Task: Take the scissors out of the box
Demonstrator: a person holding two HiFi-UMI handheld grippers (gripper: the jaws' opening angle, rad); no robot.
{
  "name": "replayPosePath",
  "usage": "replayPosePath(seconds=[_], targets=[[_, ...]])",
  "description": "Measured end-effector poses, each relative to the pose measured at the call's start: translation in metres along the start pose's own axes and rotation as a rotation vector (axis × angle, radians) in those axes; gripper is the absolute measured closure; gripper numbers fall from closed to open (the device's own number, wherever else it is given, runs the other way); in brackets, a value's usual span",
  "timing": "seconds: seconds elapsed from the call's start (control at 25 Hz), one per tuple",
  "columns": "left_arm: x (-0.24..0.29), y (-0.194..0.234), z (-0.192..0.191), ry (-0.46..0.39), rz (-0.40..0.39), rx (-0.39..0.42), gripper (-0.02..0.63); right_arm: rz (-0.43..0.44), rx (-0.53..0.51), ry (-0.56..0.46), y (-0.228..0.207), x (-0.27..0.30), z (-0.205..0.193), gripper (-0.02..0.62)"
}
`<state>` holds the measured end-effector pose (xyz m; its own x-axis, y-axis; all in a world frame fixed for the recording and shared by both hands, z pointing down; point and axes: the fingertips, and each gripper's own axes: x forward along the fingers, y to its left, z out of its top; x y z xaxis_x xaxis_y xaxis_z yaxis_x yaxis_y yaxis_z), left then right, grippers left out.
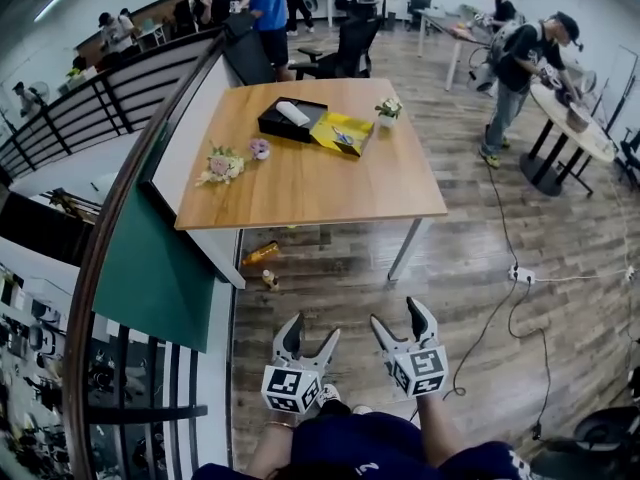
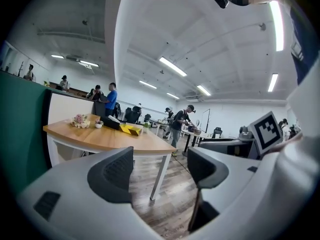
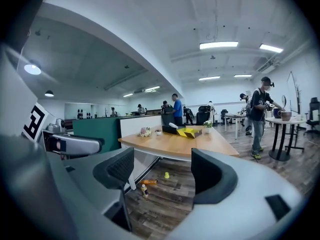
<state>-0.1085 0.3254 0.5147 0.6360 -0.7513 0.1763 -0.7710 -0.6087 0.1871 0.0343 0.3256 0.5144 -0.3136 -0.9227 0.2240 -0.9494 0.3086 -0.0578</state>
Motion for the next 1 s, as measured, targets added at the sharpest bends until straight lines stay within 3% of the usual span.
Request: replayPosePath(seconds=[0.28,0.6,1.0], targets=[[0.015,0.032,0.007,0.006,-0.031,0.010,0.285,-0.086,0.030,-0.025,-0.006,0.020,0.009,0.236],[0.037,0.050,-0.003,0.057,-0.040,-0.006,0.287,-0.110,0.014,-0.002,-0.014,0.044,0.009,0.235],[0.089,0.092,0.009,0.023,0.054,-0.037,0.287,-0.007,0.023,0.025,-0.042,0.126,0.009,0.236]])
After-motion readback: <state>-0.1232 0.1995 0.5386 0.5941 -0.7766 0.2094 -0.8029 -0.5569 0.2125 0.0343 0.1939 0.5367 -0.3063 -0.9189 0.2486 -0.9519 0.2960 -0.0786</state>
